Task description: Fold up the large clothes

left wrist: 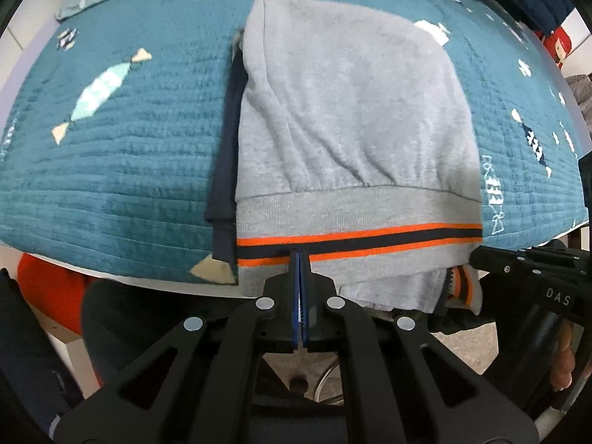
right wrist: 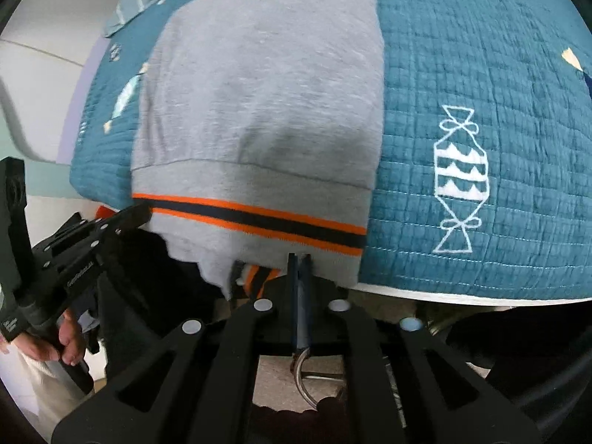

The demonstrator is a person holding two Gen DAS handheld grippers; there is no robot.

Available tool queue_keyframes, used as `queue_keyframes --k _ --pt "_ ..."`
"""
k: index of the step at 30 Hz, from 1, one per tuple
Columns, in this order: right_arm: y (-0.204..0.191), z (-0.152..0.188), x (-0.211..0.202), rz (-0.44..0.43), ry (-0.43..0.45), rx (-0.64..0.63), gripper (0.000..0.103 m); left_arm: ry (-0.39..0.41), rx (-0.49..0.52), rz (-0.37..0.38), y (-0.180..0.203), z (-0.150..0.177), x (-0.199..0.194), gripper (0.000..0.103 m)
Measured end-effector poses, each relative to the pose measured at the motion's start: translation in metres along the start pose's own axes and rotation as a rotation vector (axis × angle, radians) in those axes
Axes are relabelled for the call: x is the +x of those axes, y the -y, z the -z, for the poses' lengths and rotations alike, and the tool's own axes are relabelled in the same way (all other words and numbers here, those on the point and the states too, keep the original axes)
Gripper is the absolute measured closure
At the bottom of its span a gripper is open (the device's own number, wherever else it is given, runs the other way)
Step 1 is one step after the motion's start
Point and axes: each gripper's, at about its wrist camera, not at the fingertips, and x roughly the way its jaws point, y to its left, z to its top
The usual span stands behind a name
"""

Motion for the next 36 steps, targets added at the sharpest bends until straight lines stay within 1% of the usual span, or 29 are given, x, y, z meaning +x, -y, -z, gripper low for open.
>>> queue_keyframes --k 1,2,3,4,5,6,7,8,9,11,13,14,16,18,21,22,23,24,25,26,28,29,30,31,32,33,35,36 --pt "0.000 0.002 -0.004 -0.031 0.004 -0.002 0.096 0.007 0.004 0.000 0.001 -0.001 -0.005 0.095" --pt "0.000 0.003 -0.010 -0.075 0.013 -0.004 0.088 0.021 0.012 0.001 0.003 -0.001 -0.011 0.086" --pt "0.001 0.003 -0.015 -0.087 0.025 0.000 0.077 0.037 0.019 0.003 0.005 -0.002 -0.016 0.072" --pt "0.003 0.003 -0.021 -0.072 0.051 0.009 0.047 0.047 0.020 0.003 0.005 -0.002 -0.020 0.064" --pt "0.005 0.002 -0.027 -0.064 0.084 0.014 0.031 0.062 0.024 -0.002 0.005 -0.005 -0.024 0.058" --pt "0.008 0.001 -0.032 -0.069 0.107 0.016 0.031 0.077 0.034 -0.005 0.005 -0.008 -0.027 0.057" --pt "0.010 -0.001 -0.035 -0.081 0.115 0.020 0.030 0.079 0.036 0.001 0.004 -0.011 -0.029 0.054" --pt "0.015 -0.005 -0.038 -0.093 0.124 0.040 0.027 0.081 0.030 0.005 0.003 -0.015 -0.028 0.042" --pt "0.018 -0.009 -0.040 -0.094 0.132 0.056 0.025 0.085 0.019 0.004 0.000 -0.022 -0.027 0.038" --pt "0.028 -0.019 -0.042 -0.113 0.145 0.092 0.021 0.082 0.010 0.000 -0.003 -0.035 -0.021 0.038" --pt "0.037 -0.029 -0.040 -0.111 0.157 0.119 0.020 0.071 -0.003 0.013 -0.010 -0.046 -0.015 0.033" --pt "0.041 -0.033 -0.039 -0.110 0.158 0.128 0.019 0.065 -0.013 0.027 -0.015 -0.052 -0.010 0.028" --pt "0.049 -0.043 -0.036 -0.130 0.157 0.140 0.019 0.050 -0.036 0.048 -0.025 -0.062 -0.002 0.028" --pt "0.053 -0.056 -0.028 -0.148 0.153 0.147 0.018 0.022 -0.064 0.092 -0.036 -0.074 0.012 0.025" --pt "0.055 -0.075 -0.005 -0.154 0.127 0.156 0.017 -0.024 -0.092 0.128 -0.046 -0.086 0.035 0.025" --pt "0.055 -0.081 0.004 -0.169 0.112 0.162 0.017 -0.055 -0.108 0.147 -0.049 -0.090 0.048 0.025" --pt "0.054 -0.084 0.011 -0.177 0.104 0.168 0.017 -0.080 -0.126 0.177 -0.051 -0.092 0.057 0.025" --pt "0.054 -0.087 0.019 -0.178 0.093 0.173 0.017 -0.098 -0.164 0.253 -0.054 -0.094 0.067 0.025" --pt "0.052 -0.092 0.027 -0.170 0.090 0.170 0.016 -0.097 -0.189 0.290 -0.055 -0.094 0.072 0.025" --pt "0.051 -0.094 0.030 -0.162 0.106 0.161 0.015 -0.085 -0.203 0.299 -0.054 -0.094 0.073 0.025" --pt "0.047 -0.099 0.030 -0.151 0.136 0.149 0.015 -0.068 -0.182 0.290 -0.047 -0.093 0.074 0.030" --pt "0.044 -0.102 0.032 -0.148 0.149 0.147 0.015 -0.062 -0.174 0.298 -0.044 -0.093 0.072 0.040" --pt "0.041 -0.104 0.034 -0.138 0.151 0.145 0.017 -0.062 -0.191 0.327 -0.045 -0.092 0.071 0.052" --pt "0.036 -0.106 0.034 -0.107 0.154 0.137 0.027 -0.066 -0.216 0.357 -0.046 -0.092 0.071 0.058" --pt "0.033 -0.106 0.032 -0.083 0.158 0.133 0.035 -0.066 -0.246 0.378 -0.050 -0.091 0.071 0.064" --pt "0.033 -0.105 0.031 -0.083 0.164 0.135 0.038 -0.065 -0.262 0.391 -0.052 -0.091 0.071 0.068" --pt "0.033 -0.102 0.026 -0.106 0.184 0.151 0.054 -0.057 -0.268 0.394 -0.053 -0.091 0.067 0.071" --pt "0.033 -0.100 0.022 -0.122 0.192 0.155 0.057 -0.049 -0.258 0.386 -0.049 -0.092 0.063 0.072"
